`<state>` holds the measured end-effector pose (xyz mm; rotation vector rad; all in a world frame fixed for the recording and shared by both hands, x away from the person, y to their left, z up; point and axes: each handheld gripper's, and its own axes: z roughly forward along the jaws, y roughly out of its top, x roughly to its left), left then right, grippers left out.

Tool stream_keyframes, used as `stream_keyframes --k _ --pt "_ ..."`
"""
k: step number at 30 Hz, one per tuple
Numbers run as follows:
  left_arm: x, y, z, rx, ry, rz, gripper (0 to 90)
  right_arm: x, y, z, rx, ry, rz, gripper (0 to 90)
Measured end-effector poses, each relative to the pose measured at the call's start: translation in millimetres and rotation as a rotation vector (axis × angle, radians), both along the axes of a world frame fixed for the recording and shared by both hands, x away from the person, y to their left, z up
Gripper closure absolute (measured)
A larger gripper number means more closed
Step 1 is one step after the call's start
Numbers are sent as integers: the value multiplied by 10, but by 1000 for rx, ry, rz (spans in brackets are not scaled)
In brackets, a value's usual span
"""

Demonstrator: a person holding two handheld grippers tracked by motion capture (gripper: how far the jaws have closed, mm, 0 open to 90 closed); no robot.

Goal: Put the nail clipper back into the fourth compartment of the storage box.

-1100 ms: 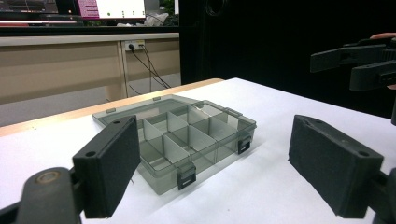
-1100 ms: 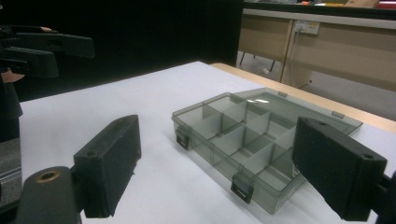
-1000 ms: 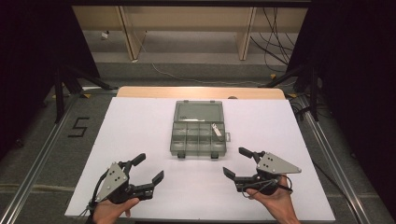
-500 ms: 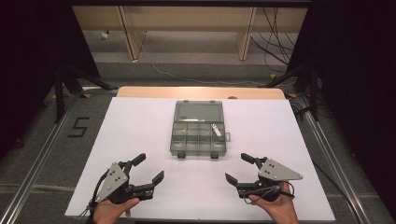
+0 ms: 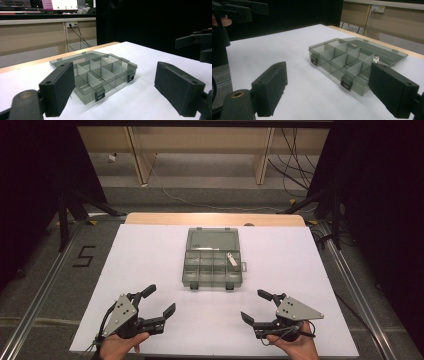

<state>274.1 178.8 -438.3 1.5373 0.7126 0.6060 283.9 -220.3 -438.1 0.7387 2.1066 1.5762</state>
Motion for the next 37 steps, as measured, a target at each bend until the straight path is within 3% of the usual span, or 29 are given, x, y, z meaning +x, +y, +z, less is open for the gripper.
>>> stream_keyframes --k 1,3,5,6,8,10,21,37 --pt "2 0 0 0 -1 0 162 -4 1 -4 -1 -21 -7 167" --pt "0 -1 1 1 -2 0 162 -37 -5 -5 -15 11 -4 168" --pt "-2 -3 1 1 -2 0 162 -60 -8 -12 -20 15 -17 173" --pt "-2 -4 1 1 -2 0 162 -55 -18 -14 -34 -11 -25 178" --pt "0 -4 0 0 -2 0 163 -82 -7 -22 -38 14 -13 178" --pt "1 -4 0 1 -1 0 163 -73 -15 -17 -52 -16 -22 178" --pt "2 -4 1 0 -2 -1 163 -61 -18 -8 -22 -27 -22 178" --pt "1 -9 -1 6 -1 -5 163 -62 -38 5 -35 -28 -35 178"
